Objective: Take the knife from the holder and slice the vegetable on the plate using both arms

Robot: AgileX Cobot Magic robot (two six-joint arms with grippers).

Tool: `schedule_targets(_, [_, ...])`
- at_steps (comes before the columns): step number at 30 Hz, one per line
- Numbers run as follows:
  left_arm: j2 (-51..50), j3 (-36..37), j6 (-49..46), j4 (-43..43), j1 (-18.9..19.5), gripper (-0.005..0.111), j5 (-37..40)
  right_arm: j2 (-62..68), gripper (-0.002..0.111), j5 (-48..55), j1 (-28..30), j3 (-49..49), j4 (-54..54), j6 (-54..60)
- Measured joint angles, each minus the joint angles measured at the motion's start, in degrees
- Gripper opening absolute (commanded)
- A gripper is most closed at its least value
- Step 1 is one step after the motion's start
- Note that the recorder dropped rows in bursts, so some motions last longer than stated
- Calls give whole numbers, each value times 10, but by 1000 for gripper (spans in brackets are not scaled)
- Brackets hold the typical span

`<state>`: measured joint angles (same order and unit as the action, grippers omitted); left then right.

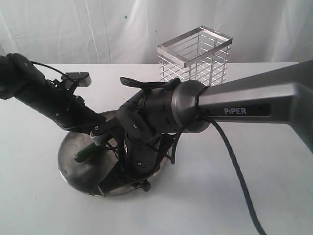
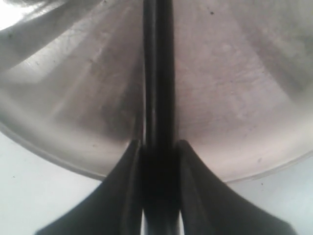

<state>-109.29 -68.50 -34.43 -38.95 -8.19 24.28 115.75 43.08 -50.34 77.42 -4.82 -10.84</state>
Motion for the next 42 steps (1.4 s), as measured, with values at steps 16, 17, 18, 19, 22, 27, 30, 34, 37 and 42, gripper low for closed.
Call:
schedule_targets(16, [38, -5, -2, 9, 3, 0, -8, 0, 0, 2, 0, 0, -1, 3])
schedule_targets(17, [45, -7, -2, 9, 3, 0, -9, 0, 0, 2, 0, 0, -1, 5])
schedule_targets(18, [50, -8, -2, 9, 3, 0, -10, 0, 0, 2, 0, 0, -1, 6])
schedule_targets(19, [52, -8, -2, 10, 3, 0, -10, 0, 0, 2, 0, 0, -1, 7])
schedule_targets(22, [54, -8, -2, 10, 3, 0, -10, 0, 0, 3, 0, 0, -1, 8])
schedule_targets(27, [54, -8, -2, 10, 3, 0, -18, 0, 0, 3, 0, 0, -1, 9])
schedule_targets(30, [54, -8, -2, 10, 3, 0, -25, 0, 0, 3, 0, 0, -1, 9])
schedule_targets(34, [44, -8, -2, 10, 3, 0, -27, 0, 0, 3, 0, 0, -1, 9])
schedule_targets(37, [20, -4, -2, 10, 3, 0, -30, 0, 0, 3, 0, 0, -1, 9])
schedule_targets(42, [-34, -2, -3, 5, 3, 0, -36, 0, 0, 5, 0, 0, -1, 9])
